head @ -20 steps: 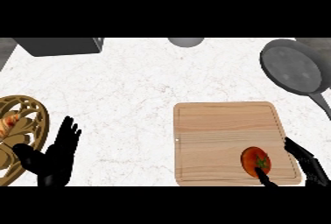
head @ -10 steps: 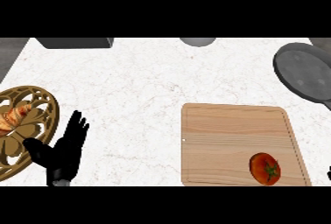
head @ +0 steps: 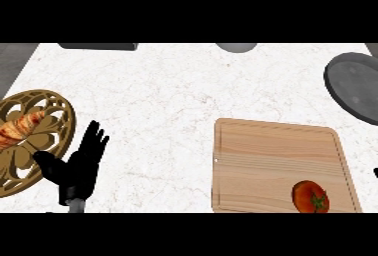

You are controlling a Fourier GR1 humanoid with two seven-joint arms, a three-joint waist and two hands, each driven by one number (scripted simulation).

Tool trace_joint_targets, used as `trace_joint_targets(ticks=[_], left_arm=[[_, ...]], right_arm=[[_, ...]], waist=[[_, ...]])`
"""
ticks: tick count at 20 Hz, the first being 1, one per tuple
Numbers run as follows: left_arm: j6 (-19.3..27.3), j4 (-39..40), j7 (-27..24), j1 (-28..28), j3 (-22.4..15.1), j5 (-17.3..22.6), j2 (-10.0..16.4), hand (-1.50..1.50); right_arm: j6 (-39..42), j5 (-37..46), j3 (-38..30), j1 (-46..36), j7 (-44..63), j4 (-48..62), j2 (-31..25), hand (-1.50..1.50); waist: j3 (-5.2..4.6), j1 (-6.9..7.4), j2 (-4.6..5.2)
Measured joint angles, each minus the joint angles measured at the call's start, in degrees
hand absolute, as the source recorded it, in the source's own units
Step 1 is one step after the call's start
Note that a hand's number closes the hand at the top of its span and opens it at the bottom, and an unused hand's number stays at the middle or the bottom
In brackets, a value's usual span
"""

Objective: Pick the tomato from the cutting board and place it in the pan

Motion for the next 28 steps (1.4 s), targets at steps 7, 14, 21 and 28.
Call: trace_joint_targets(ticks=[7,14,21,28], left_arm=[[-0.6,1.2,-0.2,-0.1,0.6,-0.4,-0.6,0.00],[-0.7,1.5,-0.9,0.4,0.9,-1.2,-1.4,0.00],[-0.7,0.3,1.0,1.0,1.8,-1.9,-1.7,0.00],[-2.2,0.6,1.5,1.2,3.6,-3.0,-2.5,0.00]], right_arm=[[16.6,-4.2,-0.8,-16.0,15.9,4.1,-5.6,-1.50],[26.6,-9.7,1.9,-25.1,21.9,11.6,-5.5,-1.50],[31.5,-14.8,1.1,-26.0,19.9,15.5,-5.5,-1.50],[30.5,-9.3,1.5,-25.2,17.8,15.9,-1.1,-1.50]], waist=[[0.21,-0.28,-0.55],[0.40,-1.06,-0.91],[0.37,-1.81,-1.05],[0.41,-2.04,-1.17]])
